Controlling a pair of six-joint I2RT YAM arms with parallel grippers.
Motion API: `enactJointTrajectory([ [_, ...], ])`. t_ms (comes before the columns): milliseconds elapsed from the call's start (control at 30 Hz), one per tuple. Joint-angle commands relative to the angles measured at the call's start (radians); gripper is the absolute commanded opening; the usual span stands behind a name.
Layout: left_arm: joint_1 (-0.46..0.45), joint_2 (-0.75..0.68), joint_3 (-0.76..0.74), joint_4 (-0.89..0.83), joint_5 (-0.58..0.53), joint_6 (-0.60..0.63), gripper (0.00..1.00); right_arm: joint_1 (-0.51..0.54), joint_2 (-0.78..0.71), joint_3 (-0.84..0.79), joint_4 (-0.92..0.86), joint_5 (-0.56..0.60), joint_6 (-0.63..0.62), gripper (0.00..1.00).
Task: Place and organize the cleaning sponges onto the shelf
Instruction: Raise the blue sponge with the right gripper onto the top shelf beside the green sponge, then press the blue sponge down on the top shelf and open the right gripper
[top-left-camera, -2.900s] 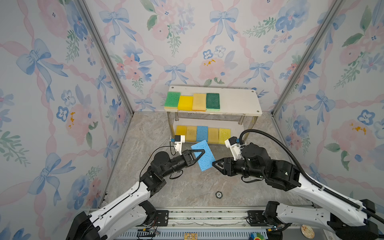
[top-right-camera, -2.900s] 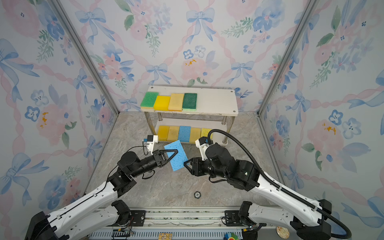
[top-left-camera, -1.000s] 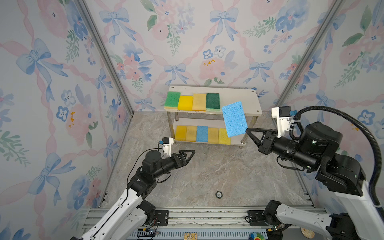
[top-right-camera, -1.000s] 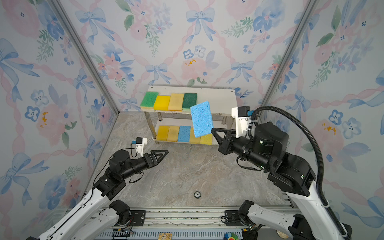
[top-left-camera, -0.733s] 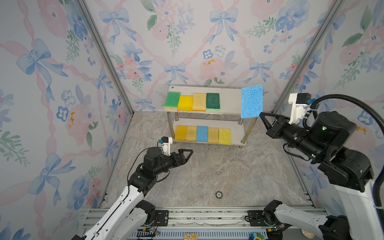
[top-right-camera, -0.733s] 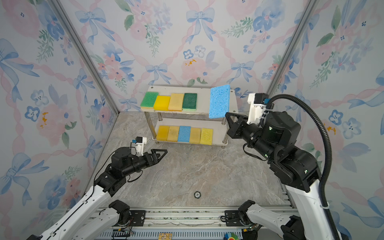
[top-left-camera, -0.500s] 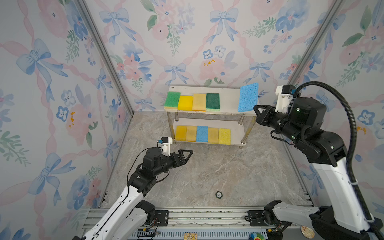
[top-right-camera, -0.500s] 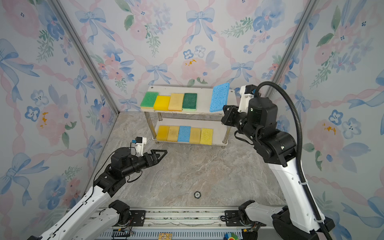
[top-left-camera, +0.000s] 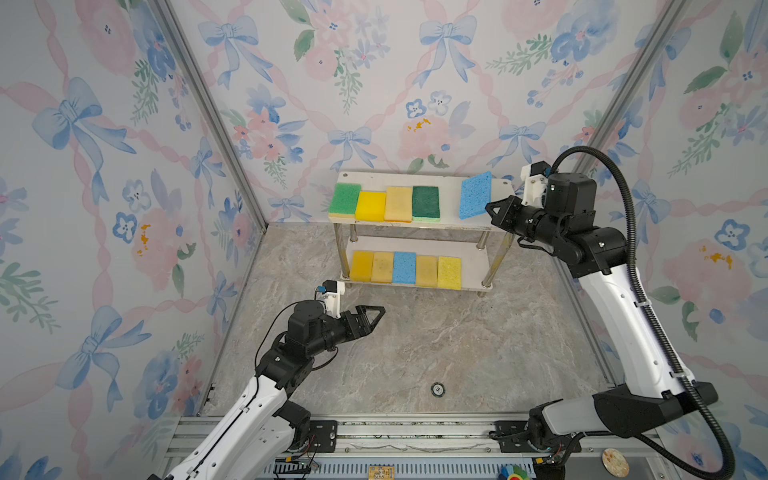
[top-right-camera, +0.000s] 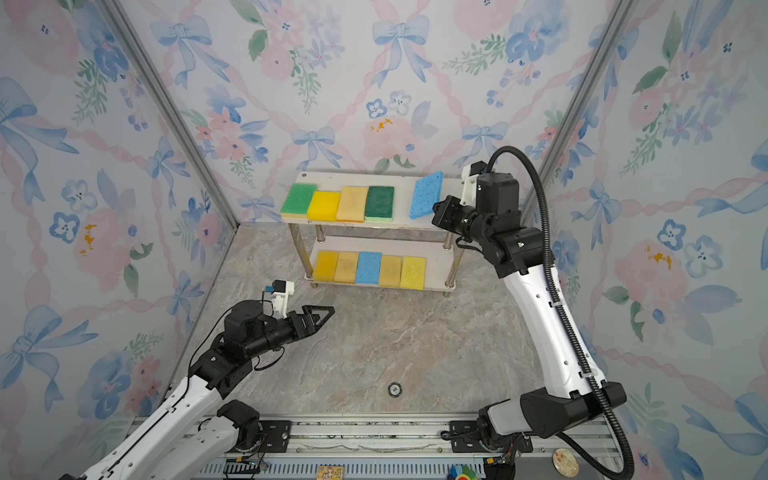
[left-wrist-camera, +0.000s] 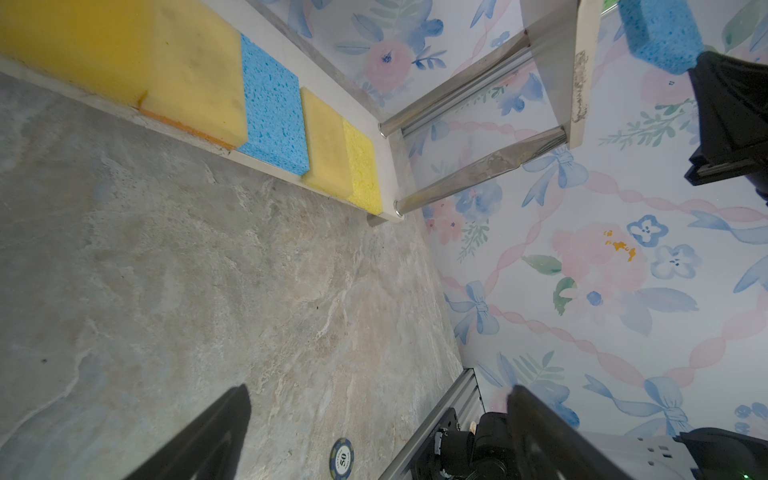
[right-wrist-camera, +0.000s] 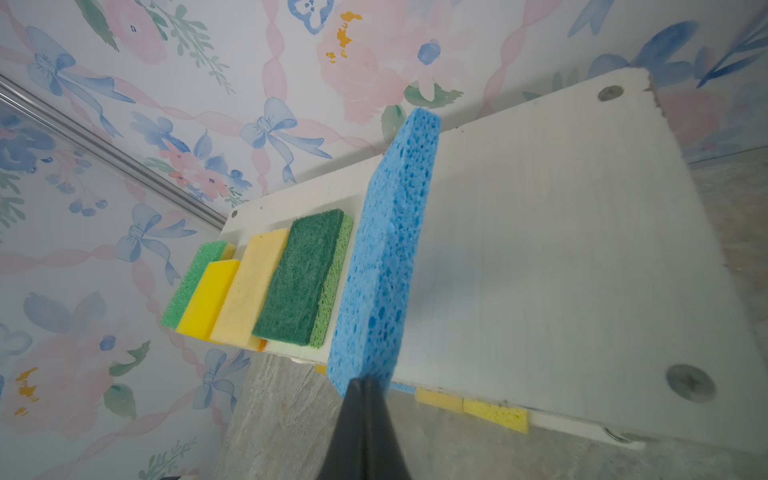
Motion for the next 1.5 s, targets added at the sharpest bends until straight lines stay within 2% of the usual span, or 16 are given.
enactJointTrajectory([
  [0, 0.008, -0.013, -0.023, -0.015, 0.009, -0.005, 0.98, -0.038, 0.024, -0.025, 0.087, -0.132, 0.095, 0.00],
  [167, 0.008, -0.010, -0.037, -0.016, 0.005, -0.014, 0.98, -0.066, 0.067, -0.033, 0.130, -0.254, 0.164, 0.00],
  [433, 0.008, -0.008, -0.039, -0.015, 0.008, -0.017, 0.98, -0.075, 0.079, -0.086, 0.158, -0.319, 0.186, 0.00],
  [1467, 0.009, -0.001, -0.040, -0.016, 0.017, -0.027, 0.98, -0.100, 0.091, -0.138, 0.181, -0.386, 0.184, 0.00],
])
